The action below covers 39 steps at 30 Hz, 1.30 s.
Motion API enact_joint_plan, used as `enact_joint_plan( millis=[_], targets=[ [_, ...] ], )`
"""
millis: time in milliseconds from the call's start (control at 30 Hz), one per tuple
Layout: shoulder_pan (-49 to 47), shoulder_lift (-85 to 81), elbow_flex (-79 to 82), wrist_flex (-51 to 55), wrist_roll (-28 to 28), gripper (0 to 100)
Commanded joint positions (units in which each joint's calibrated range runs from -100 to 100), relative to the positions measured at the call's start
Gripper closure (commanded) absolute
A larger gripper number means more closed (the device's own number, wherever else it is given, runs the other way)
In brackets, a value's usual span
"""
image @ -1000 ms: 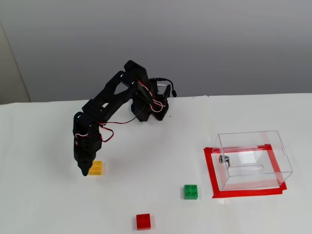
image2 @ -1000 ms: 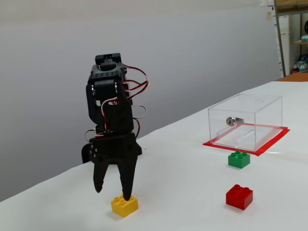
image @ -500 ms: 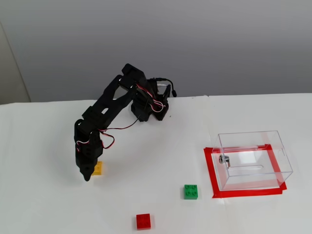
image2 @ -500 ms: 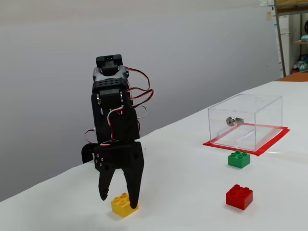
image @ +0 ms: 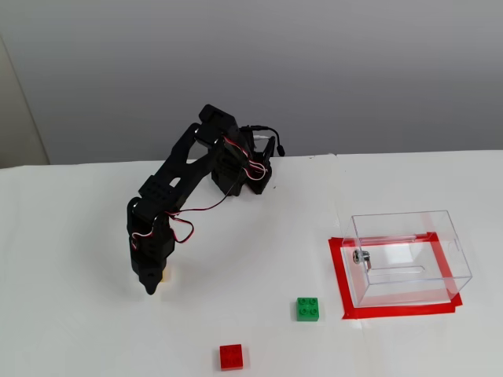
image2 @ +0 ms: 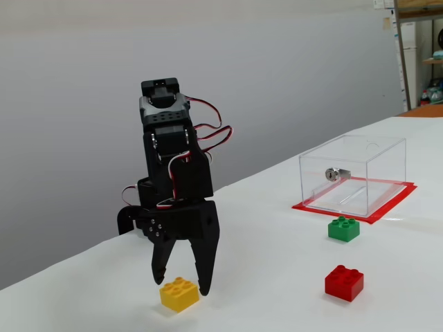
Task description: Pick the yellow lego brick and place it into the transparent box
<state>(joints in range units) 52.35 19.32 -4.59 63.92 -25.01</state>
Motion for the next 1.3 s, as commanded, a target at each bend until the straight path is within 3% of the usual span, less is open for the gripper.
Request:
enact_joint_plan(
  millis=[0,1033,1267],
  targets=[
    [0.8,-0.2,-1.3,0.4,-0.1,64],
    [2.5,4.6,-1.0,0.3,0.2,64],
    [2.5,4.6,-1.0,0.3,0.4,86]
  ],
)
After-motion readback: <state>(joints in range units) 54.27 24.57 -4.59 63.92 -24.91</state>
